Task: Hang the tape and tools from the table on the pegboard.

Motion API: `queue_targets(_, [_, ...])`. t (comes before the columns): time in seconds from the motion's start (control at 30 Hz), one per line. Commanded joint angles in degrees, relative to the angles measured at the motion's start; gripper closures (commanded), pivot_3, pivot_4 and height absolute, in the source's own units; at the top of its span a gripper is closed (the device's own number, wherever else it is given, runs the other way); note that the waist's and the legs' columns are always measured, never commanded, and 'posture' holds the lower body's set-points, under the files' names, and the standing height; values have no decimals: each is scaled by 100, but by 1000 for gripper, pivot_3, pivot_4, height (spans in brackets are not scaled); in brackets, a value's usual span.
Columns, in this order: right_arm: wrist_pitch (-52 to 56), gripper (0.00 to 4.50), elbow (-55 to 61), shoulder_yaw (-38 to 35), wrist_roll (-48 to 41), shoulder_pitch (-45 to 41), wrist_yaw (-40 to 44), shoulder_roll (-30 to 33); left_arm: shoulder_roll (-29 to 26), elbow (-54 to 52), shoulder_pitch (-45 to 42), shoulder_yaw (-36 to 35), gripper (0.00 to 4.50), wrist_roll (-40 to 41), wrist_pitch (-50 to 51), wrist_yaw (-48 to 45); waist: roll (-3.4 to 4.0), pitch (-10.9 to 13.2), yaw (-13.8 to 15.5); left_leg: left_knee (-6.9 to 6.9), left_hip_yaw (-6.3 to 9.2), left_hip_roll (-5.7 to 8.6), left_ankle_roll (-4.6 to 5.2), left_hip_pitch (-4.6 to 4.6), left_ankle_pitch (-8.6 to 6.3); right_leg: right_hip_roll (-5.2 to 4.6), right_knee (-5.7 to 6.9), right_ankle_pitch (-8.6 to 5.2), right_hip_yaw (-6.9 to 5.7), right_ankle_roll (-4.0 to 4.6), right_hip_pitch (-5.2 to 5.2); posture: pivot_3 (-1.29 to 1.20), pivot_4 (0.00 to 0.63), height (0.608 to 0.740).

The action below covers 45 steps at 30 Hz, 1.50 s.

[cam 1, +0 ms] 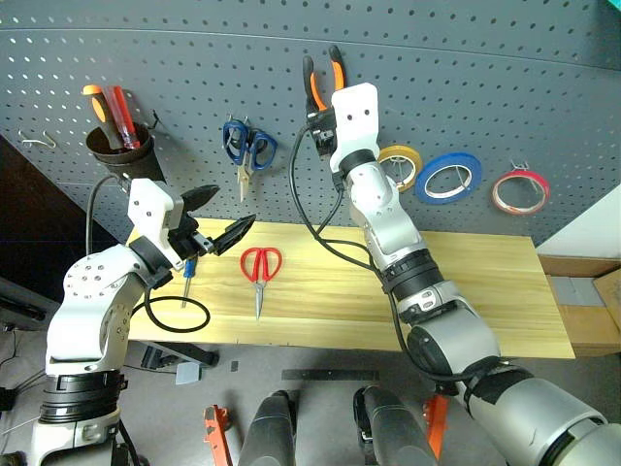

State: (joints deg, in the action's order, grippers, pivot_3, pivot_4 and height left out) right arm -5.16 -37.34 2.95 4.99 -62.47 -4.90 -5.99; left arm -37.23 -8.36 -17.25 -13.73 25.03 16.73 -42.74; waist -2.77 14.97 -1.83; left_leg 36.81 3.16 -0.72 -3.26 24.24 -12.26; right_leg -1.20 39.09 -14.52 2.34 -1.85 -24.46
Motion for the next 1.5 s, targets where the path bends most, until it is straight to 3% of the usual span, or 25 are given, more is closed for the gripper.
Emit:
queue_targets(0.03, [63,1907,-30,-32,26,-9,-66,31,-23,-48,-25,-43,222,-21,-153,-37,0,-2,3,2,0,0,0,0,0,0,1,0,0,0,0,51,154,740])
queue_targets(0.1, [68,1907,-110,-4,78,10,-99,57,-17,-43,-27,-45,222,-36,-157,-42,0,-11,4,4,0,0,-1,0,1,0,2,2,0,2,1,52,154,740])
queue_targets(0.3, [230,41,-119,120,239,278,-144,119,20,-34,-11,-29,222,-67,-162,-29,0,-56,6,6,3,0,-3,-2,2,2,4,2,-1,3,4,47,156,740])
queue_targets(0.47, [606,41,280,235,333,634,-41,128,117,8,-63,-10,222,-145,-169,119,-1,-95,14,6,4,2,-3,-16,2,2,1,2,-1,3,19,40,157,740])
queue_targets(0.7, [2320,41,2313,698,136,1870,929,105,299,-100,197,141,222,-396,392,742,0,-96,8,0,3,-2,-1,-17,1,4,-1,2,1,2,17,26,168,740])
queue_targets(1.0, [4841,14,4938,1600,-518,3284,2560,722,687,27,698,527,111,-908,2853,2324,5,-100,-1,9,15,-5,0,-34,1,12,3,1,-5,1,36,-2,193,740])
queue_targets(1.1, [5201,14,5227,1821,-575,3389,2718,841,885,465,497,769,111,-1100,3485,2652,5,-101,0,12,13,-2,1,-42,1,12,2,0,-3,0,42,-8,200,740])
queue_targets(1.3, [5379,14,5251,1841,-593,3376,2569,748,1594,2129,-394,908,111,-1486,3185,3246,2,-103,11,16,16,0,0,-39,2,11,2,1,-7,0,42,-25,214,740])
queue_targets(1.5, [5419,14,5297,1837,-605,3330,2492,741,1848,2902,-941,949,111,-1646,2958,3333,1,-104,-30,11,9,0,0,-38,0,8,-1,1,0,0,39,-42,218,740])
